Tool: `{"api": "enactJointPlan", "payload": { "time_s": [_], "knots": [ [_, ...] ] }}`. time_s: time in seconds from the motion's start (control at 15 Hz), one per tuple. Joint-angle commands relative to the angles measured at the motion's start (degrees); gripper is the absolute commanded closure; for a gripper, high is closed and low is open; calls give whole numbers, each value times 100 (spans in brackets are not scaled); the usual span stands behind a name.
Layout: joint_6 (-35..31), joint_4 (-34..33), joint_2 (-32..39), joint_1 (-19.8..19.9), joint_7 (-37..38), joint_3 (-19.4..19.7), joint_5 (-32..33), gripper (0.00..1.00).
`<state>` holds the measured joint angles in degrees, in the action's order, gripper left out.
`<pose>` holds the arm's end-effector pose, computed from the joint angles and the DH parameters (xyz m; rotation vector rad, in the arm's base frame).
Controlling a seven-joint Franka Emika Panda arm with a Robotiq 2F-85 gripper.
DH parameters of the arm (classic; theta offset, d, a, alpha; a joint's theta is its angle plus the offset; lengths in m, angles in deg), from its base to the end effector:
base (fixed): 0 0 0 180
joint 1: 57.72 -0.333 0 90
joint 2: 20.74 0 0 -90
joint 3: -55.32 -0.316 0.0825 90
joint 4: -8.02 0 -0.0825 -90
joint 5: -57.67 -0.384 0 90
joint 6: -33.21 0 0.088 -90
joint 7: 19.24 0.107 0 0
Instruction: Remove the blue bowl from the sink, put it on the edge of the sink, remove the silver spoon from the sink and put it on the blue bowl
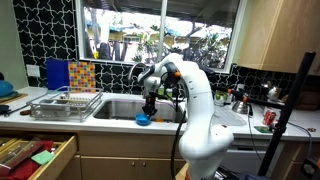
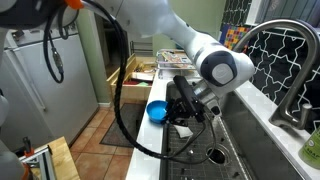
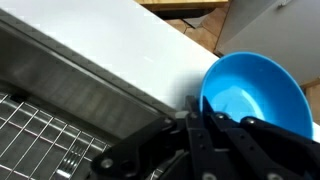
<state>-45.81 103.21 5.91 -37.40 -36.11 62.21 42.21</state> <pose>0.5326 -0.2303 0.3113 -2.5281 0.3059 0.8091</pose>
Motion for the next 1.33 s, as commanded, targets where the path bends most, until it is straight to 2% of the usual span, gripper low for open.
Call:
{"api": "enactJointPlan", "payload": {
  "time_s": [0.0,0.13,0.27,0.33,0.87,1.2,1.27],
  "knots": [
    [-526,641,-467,-235,-111,45,172,99],
    [-646,834,-626,-311,-162,44,228,99],
    [-765,1038,-795,-370,-184,49,261,69],
    [-784,1107,-868,-385,-178,55,252,64],
    [-1074,1476,-1348,-360,-245,134,64,2],
    [-1926,1113,-1226,-159,-195,373,-460,0],
    [-1627,1152,-1278,-298,-165,314,-187,0]
  ]
}}
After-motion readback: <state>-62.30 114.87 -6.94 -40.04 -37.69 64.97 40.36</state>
